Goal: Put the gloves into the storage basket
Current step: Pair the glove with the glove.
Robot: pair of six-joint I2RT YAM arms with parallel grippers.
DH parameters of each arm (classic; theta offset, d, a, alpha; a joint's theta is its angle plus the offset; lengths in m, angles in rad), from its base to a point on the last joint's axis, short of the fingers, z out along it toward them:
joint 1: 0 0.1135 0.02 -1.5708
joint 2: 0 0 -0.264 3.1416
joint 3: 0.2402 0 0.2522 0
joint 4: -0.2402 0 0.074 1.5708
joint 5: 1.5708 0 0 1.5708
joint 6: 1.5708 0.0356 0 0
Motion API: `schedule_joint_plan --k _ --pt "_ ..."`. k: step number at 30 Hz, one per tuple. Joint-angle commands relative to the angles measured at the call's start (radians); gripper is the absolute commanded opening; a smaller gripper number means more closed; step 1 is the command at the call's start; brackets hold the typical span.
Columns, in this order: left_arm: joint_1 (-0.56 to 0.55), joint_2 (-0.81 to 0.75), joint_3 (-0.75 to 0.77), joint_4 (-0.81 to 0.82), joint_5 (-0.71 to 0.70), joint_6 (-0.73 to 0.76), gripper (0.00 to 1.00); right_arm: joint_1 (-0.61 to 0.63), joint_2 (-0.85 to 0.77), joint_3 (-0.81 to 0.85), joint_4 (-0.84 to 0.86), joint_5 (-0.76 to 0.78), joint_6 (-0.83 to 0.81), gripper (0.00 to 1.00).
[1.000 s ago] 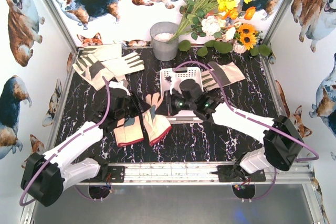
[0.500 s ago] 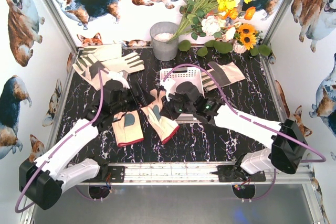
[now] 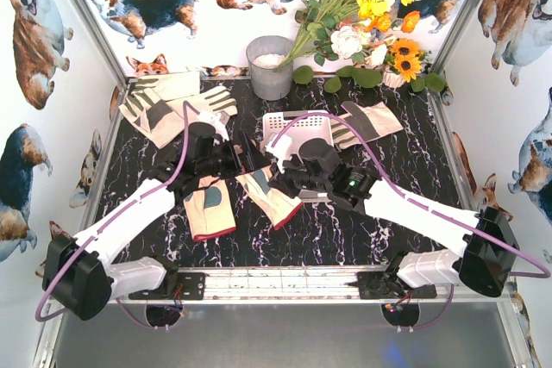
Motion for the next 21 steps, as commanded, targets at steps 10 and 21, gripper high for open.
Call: schedule_joint_plan --k 10,21 --pt "-0.091 0.159 0.096 0.047 -0.033 -0.034 0.86 0.032 -0.027 0.001 0.090 0.096 -0.080 0.00" --pt "-0.109 0.138 0.065 0.053 -0.111 -0.073 0.19 0.035 -0.016 0.031 0.029 0.190 -0.039 0.00"
